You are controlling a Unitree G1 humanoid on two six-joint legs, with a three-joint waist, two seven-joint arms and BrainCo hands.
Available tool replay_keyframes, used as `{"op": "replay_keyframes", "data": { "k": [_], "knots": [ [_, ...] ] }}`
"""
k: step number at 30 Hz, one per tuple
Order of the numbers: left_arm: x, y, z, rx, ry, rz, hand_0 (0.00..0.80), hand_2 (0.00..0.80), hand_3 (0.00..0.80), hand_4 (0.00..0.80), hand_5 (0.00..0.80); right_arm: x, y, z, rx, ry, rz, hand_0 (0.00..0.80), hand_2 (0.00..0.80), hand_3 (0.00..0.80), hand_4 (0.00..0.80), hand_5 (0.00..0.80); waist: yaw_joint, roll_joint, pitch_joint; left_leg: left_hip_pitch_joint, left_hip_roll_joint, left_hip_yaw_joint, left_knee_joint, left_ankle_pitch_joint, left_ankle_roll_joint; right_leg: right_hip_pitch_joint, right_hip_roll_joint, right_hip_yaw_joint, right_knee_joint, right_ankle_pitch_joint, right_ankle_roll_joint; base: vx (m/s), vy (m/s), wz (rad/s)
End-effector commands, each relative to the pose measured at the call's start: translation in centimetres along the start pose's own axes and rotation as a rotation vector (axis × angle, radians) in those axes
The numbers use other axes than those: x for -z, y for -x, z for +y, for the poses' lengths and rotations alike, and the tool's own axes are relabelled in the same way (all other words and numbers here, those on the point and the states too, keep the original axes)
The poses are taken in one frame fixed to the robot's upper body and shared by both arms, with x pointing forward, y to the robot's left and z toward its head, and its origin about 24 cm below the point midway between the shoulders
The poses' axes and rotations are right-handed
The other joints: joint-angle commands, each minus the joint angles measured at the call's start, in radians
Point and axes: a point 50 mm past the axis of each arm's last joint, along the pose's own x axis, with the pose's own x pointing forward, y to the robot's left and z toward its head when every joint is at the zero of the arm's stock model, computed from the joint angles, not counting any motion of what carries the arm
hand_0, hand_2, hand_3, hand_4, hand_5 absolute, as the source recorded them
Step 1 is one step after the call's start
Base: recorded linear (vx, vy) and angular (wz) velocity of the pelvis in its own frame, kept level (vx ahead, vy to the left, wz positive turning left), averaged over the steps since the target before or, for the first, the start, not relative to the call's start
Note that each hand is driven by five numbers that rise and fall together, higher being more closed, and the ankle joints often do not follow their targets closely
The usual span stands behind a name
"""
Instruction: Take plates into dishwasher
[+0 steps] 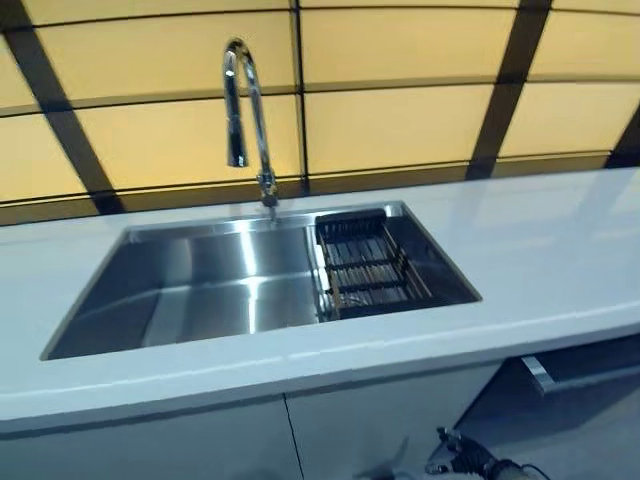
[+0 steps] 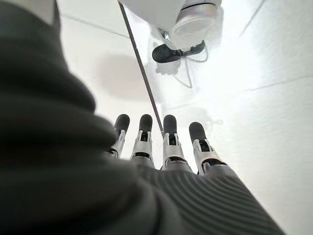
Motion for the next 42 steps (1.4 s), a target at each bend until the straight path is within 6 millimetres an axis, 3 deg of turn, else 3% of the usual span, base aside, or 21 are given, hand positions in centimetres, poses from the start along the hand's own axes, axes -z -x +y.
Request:
{"op": "replay_keyframes", "data": {
  "k": [1,3,6,10,12,14,17,19,22,26,28,30,31,36,42],
  "knots": [
    [-1.4,-0.4,0.4,-0.014,-0.025,-0.051,0.0,0.0,0.0,0.0,0.0,-1.4,-0.1,-1.5,0.072,-0.072,-0.072,0.0,0.0,0.0,0.0,0.0,0.0,-0.075,-0.011,0.036,0.01,0.025,0.365,-0.208,-0.013,-0.009,0.026,-0.036,-0.167,0.17,-0.072,-0.177,0.365,0.15],
    [-1.6,-0.4,0.0,0.002,-0.026,-0.057,0.0,0.0,0.0,0.0,0.0,-0.3,-0.1,-1.4,0.097,-0.103,-0.025,0.0,0.0,0.0,0.0,0.0,-0.011,-0.07,-0.028,0.082,-0.005,0.021,0.317,-0.247,-0.009,-0.018,0.021,-0.034,-0.174,0.192,-0.052,-0.141,0.367,-0.12],
    [-1.8,-0.5,-0.5,0.025,-0.033,-0.066,0.0,0.0,0.0,0.0,0.0,1.1,0.0,-1.0,0.103,-0.071,0.026,0.0,0.0,0.0,0.0,0.0,-0.04,-0.056,-0.047,0.186,-0.026,0.077,0.137,-0.313,0.02,-0.056,-0.007,-0.039,-0.166,0.237,0.001,-0.136,0.408,0.31],
    [-2.4,-0.7,-0.2,0.024,-0.078,-0.054,0.0,0.0,0.0,0.0,0.0,2.3,0.1,-0.1,0.106,-0.102,0.062,0.0,0.0,0.0,0.0,0.0,-0.054,-0.064,-0.05,0.224,-0.07,0.08,0.032,-0.318,0.05,-0.122,-0.045,-0.032,-0.16,0.327,0.069,-0.167,0.325,0.35],
    [-1.9,-0.6,0.1,0.011,-0.093,-0.025,0.0,0.0,0.0,0.0,0.0,3.2,0.4,0.6,0.094,-0.127,0.075,0.0,0.0,0.0,0.0,0.0,-0.067,-0.076,-0.05,0.223,-0.092,0.057,0.007,-0.317,0.064,-0.161,-0.056,0.005,-0.167,0.389,0.093,-0.153,0.192,0.22],
    [-0.8,-0.5,0.7,0.0,-0.117,0.024,0.0,0.0,0.0,0.0,0.0,3.8,0.6,1.1,0.086,-0.146,0.075,0.0,0.0,0.0,0.0,0.0,-0.094,-0.093,-0.051,0.206,-0.113,0.036,-0.009,-0.294,0.08,-0.213,-0.07,0.07,-0.184,0.447,0.094,-0.153,0.105,0.22],
    [0.7,-0.3,1.9,-0.018,-0.142,0.094,0.0,0.0,0.0,0.0,0.0,4.4,0.8,1.8,0.092,-0.203,0.076,0.0,0.0,0.0,0.0,0.0,-0.14,-0.091,-0.062,0.182,-0.119,-0.02,-0.023,-0.277,0.107,-0.258,-0.036,0.246,-0.178,0.427,0.08,-0.075,0.061,0.76],
    [1.0,-0.2,2.5,-0.032,-0.142,0.122,0.0,0.0,0.0,0.0,0.0,4.6,0.8,2.2,0.087,-0.211,0.081,0.0,0.0,0.0,0.0,0.0,-0.148,-0.09,-0.07,0.163,-0.121,-0.03,-0.018,-0.27,0.114,-0.255,-0.028,0.285,-0.151,0.414,0.073,-0.083,0.006,0.6],
    [1.4,0.0,3.5,-0.058,-0.123,0.137,0.0,0.0,0.0,0.0,0.0,5.2,1.0,3.1,0.068,-0.202,0.098,0.0,0.0,0.0,0.0,0.0,-0.143,-0.089,-0.091,0.142,-0.114,-0.019,-0.023,-0.257,0.126,-0.213,-0.02,0.302,-0.114,0.377,0.062,-0.099,-0.086,0.15],
    [0.5,-0.3,3.8,-0.064,-0.108,0.113,0.0,0.0,0.0,0.0,0.0,6.0,1.1,3.9,0.055,-0.195,0.126,0.0,0.0,0.0,0.0,0.0,-0.141,-0.091,-0.123,0.137,-0.095,-0.018,-0.049,-0.239,0.125,-0.15,0.038,0.329,-0.159,0.277,0.044,-0.062,-0.177,-0.04],
    [-0.1,-0.5,3.6,-0.061,-0.091,0.09,0.0,0.0,0.0,0.0,0.0,6.0,1.0,4.4,0.038,-0.17,0.134,0.0,0.0,0.0,0.0,0.0,-0.132,-0.101,-0.136,0.142,-0.093,-0.003,-0.064,-0.236,0.114,-0.121,0.049,0.293,-0.206,0.265,0.041,-0.058,-0.288,-0.04],
    [-0.3,-0.5,3.4,-0.057,-0.082,0.076,0.0,0.0,0.0,0.0,0.0,6.0,1.0,4.5,0.038,-0.163,0.144,0.0,0.0,0.0,0.0,0.0,-0.13,-0.103,-0.14,0.144,-0.093,-0.001,-0.069,-0.236,0.11,-0.11,0.052,0.291,-0.224,0.263,0.039,-0.036,-0.2,-0.14],
    [-0.8,-0.7,2.7,-0.028,-0.058,0.059,0.0,0.0,0.0,0.0,0.0,6.2,0.9,4.6,0.031,-0.154,0.179,0.0,0.0,0.0,0.0,0.0,-0.136,-0.1,-0.149,0.15,-0.084,0.004,-0.077,-0.227,0.096,-0.101,0.079,0.307,-0.241,0.254,0.024,-0.052,-0.175,-0.14],
    [-1.8,-1.0,0.2,0.049,-0.043,0.004,0.0,0.0,0.0,0.0,0.0,7.3,1.2,4.9,0.005,-0.129,0.254,0.0,0.0,0.0,0.0,0.0,-0.138,-0.099,-0.149,0.147,-0.064,0.018,-0.064,-0.207,0.063,-0.065,0.122,0.304,-0.291,0.249,-0.013,-0.048,-0.168,-0.06],
    [-1.4,-1.0,-0.9,0.084,-0.075,0.043,0.0,0.0,0.0,0.0,0.0,9.3,1.9,5.7,-0.017,-0.166,0.38,0.0,0.0,0.0,0.0,0.0,-0.144,-0.09,-0.145,0.149,-0.052,0.003,-0.066,-0.187,0.047,-0.047,0.135,0.29,-0.29,0.236,-0.032,-0.029,-0.055,0.0]
  ]
}}
